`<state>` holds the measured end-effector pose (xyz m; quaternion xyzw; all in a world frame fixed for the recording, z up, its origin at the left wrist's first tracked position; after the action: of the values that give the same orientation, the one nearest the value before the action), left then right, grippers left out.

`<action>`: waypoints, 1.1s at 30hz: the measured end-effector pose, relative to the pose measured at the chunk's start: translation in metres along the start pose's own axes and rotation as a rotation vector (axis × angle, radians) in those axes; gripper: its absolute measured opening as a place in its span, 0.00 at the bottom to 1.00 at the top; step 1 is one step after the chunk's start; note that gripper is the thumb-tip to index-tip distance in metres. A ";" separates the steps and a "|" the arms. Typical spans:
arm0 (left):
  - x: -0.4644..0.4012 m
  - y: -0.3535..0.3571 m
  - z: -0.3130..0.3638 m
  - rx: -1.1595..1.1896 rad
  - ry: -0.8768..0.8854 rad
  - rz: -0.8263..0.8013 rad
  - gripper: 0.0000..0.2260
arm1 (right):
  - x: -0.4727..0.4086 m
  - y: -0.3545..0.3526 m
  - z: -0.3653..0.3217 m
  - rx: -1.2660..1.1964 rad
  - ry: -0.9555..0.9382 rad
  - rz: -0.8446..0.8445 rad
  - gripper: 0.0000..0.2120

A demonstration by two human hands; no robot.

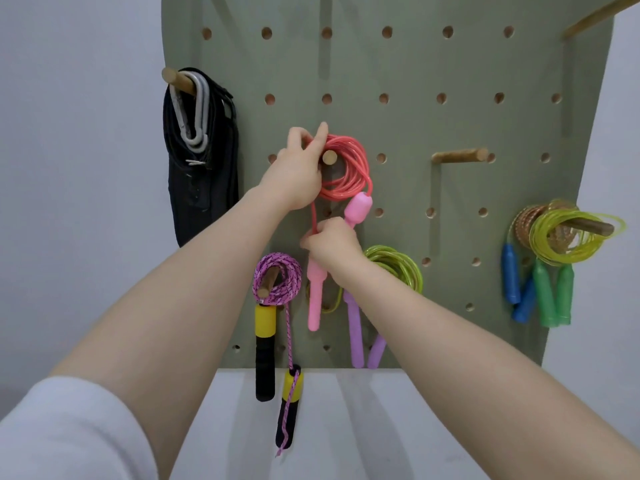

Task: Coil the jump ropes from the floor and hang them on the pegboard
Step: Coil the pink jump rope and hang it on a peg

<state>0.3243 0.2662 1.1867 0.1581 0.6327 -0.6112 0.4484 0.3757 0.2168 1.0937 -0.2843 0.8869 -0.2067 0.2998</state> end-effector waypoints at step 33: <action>0.022 -0.028 -0.007 0.105 0.068 0.086 0.14 | -0.039 -0.090 -0.091 0.270 -0.763 0.037 0.16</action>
<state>0.2890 0.2596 1.1866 0.2292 0.6074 -0.6180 0.4434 0.3771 0.1915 1.2251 -0.2826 0.6818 -0.1953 0.6458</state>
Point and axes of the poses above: each hand's wrist, its own x-axis away from the middle knuckle, its own y-axis out of the palm, z = x × y, the point moved 5 cm from there along -x, towards the middle knuckle, and after that the axes turned 6 degrees about z, right-handed, at the moved point
